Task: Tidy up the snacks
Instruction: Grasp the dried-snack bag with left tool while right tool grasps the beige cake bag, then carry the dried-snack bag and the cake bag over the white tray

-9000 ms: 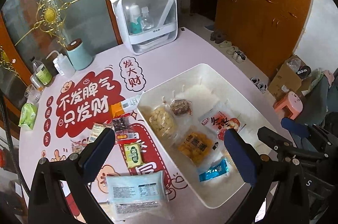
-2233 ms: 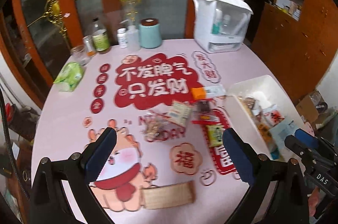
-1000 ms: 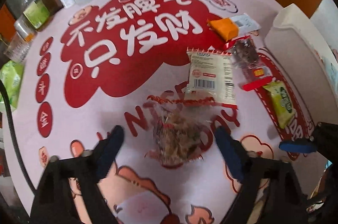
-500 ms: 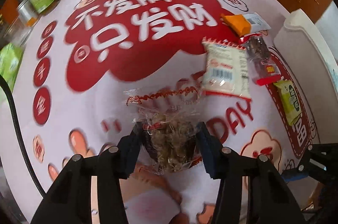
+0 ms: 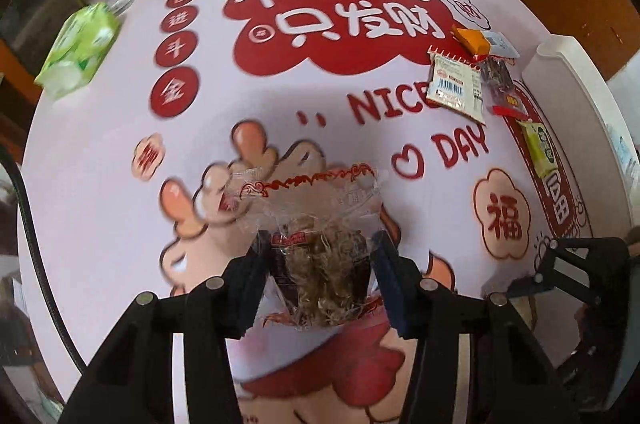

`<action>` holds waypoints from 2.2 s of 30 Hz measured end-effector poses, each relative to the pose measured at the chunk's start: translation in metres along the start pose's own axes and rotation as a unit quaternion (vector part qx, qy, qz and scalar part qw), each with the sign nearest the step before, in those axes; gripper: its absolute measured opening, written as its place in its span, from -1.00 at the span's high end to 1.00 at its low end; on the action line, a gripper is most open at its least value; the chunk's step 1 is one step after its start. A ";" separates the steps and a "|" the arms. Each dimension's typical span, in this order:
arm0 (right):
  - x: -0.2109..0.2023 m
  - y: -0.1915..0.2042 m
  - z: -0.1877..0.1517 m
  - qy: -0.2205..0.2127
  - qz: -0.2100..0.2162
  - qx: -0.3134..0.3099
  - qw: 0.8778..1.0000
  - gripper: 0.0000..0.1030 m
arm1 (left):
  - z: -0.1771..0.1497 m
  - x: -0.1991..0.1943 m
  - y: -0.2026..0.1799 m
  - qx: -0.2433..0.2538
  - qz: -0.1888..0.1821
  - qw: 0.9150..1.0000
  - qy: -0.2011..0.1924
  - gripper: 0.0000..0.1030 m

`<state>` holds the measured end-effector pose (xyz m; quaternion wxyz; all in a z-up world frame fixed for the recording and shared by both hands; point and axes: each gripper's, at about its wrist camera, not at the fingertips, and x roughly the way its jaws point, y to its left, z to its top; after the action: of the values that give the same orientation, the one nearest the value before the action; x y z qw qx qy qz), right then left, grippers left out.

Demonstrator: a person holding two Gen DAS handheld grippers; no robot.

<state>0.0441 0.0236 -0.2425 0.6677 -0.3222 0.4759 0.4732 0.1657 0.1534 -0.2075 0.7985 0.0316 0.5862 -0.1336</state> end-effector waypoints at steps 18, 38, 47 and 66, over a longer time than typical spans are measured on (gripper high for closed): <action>-0.088 0.007 -0.027 -0.110 -0.094 0.172 0.974 -0.19 | -0.046 -0.058 -0.018 -0.009 -0.013 1.000 -0.026 0.04; -0.298 -0.033 -0.170 -0.264 -0.254 0.386 0.847 -0.20 | -0.011 -0.151 -0.188 0.106 -0.089 0.983 -0.117 0.04; -0.358 -0.112 -0.242 -0.277 -0.269 0.465 0.797 -0.20 | 0.042 -0.162 -0.314 0.145 -0.121 0.970 -0.153 0.03; -0.337 -0.227 -0.283 -0.233 -0.255 0.542 0.766 -0.21 | 0.114 -0.103 -0.427 0.104 -0.062 0.979 -0.162 0.02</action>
<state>0.1303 -0.4132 -0.0258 0.9176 0.1041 0.3835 0.0099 0.1359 -0.2624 -0.0294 0.8653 0.0560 0.4328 -0.2467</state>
